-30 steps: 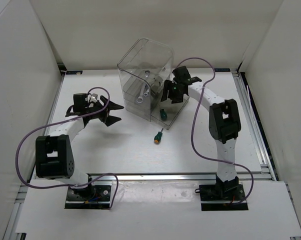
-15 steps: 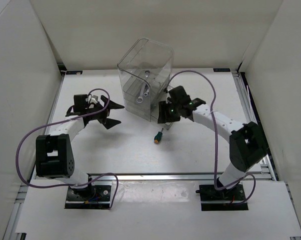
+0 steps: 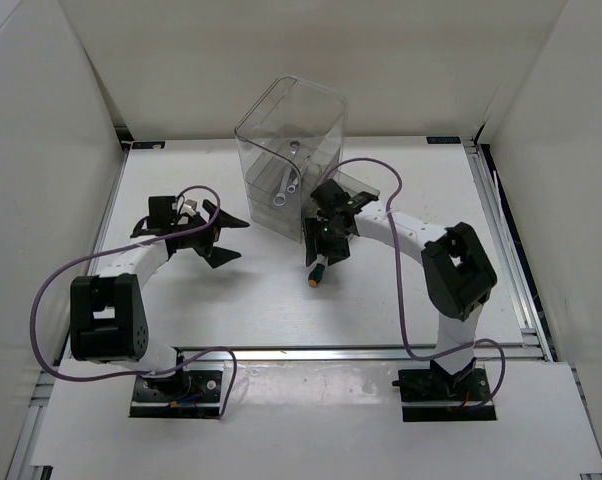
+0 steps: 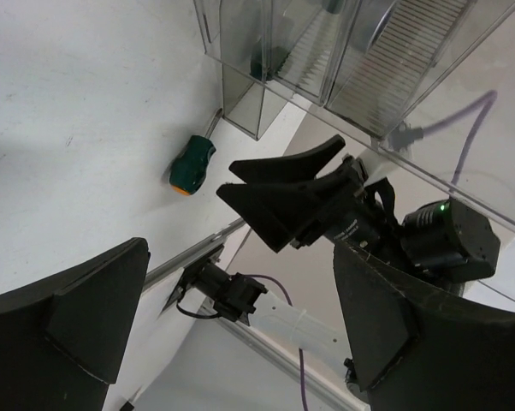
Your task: Sort the tools into containers
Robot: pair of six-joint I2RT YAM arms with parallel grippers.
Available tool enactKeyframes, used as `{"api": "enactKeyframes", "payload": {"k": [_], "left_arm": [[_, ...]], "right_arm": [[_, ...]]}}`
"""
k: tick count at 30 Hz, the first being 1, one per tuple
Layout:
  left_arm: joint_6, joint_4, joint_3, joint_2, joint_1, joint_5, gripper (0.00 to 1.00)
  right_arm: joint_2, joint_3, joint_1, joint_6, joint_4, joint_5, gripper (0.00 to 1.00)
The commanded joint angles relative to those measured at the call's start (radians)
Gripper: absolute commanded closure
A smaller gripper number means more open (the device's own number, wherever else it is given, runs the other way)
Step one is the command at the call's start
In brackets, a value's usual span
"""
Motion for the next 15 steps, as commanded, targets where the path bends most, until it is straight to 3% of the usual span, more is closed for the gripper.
{"api": "enactKeyframes", "payload": {"k": [1, 12, 15], "left_arm": [[0.016, -0.011, -0.023, -0.064, 0.0, -0.002, 0.01], [0.005, 0.001, -0.036, -0.097, 0.0, 0.007, 0.01], [-0.002, 0.01, -0.047, -0.097, 0.0, 0.013, 0.01]], "right_arm": [[0.042, 0.078, 0.005, 0.057, -0.089, -0.029, 0.36], [0.229, 0.152, -0.01, 0.074, -0.201, -0.089, 0.39], [0.241, 0.141, -0.009, 0.07, -0.179, -0.102, 0.51]]}}
